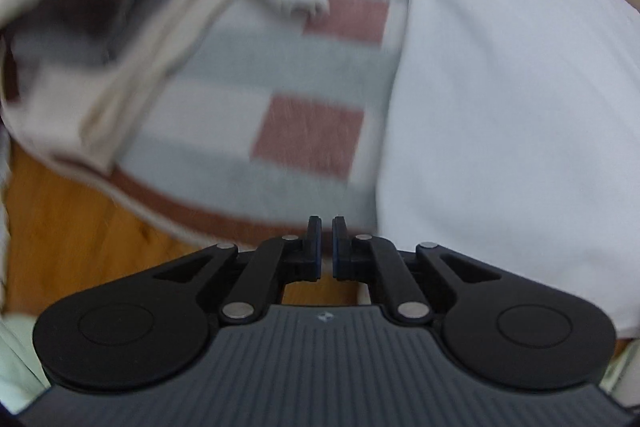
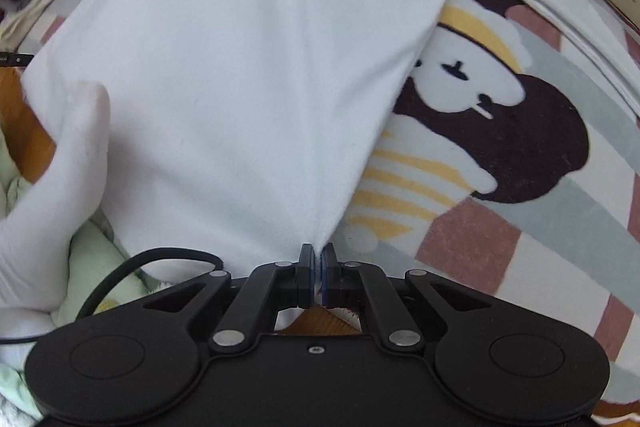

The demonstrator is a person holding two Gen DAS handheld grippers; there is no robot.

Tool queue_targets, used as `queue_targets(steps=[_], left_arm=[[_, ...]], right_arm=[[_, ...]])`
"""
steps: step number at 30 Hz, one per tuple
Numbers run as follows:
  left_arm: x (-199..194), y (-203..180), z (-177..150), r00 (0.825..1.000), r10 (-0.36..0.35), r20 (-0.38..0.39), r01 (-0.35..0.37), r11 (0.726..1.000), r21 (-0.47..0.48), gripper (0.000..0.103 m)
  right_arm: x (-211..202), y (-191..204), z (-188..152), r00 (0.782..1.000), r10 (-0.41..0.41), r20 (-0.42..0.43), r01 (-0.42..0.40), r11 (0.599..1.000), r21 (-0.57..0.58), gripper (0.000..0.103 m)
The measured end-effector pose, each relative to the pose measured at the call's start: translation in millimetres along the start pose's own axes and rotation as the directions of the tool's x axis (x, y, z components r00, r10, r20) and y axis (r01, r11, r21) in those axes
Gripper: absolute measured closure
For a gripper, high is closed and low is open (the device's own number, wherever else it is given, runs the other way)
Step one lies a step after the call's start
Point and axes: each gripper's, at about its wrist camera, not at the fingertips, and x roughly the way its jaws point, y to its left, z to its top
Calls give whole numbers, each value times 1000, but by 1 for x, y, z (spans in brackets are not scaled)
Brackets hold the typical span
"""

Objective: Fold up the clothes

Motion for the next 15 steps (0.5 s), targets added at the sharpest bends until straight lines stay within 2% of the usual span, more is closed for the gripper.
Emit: queue_targets(steps=[1,3,5,8,11,15], left_arm=[[-1,4,-1,1000,-22,-4,22,1000,-21,91],[-4,8,-3,999,-48,12,48,998,-45,71],[-7,10,-3,998,-66,26,67,997,-47,63],[-14,6,-6,994,-105,19,105,994,-34,61],[-16,-1,-10,988,-150,23,150,988,-18,52],[-10,-11,-11,983,-185,1,185,983,-4,50]], right_arm=[[0,-2,0,1000,8,2,-8,1000,13,98],[-1,-7,-1,1000,25,5,-25,999,38,98],[-1,-11,-2,999,41,9,-42,997,63,98],[-1,-18,-3,998,66,15,-67,993,100,98],[-3,-20,-4,997,76,24,-78,990,115,98],[-2,-22,-3,997,70,30,-73,990,123,98]])
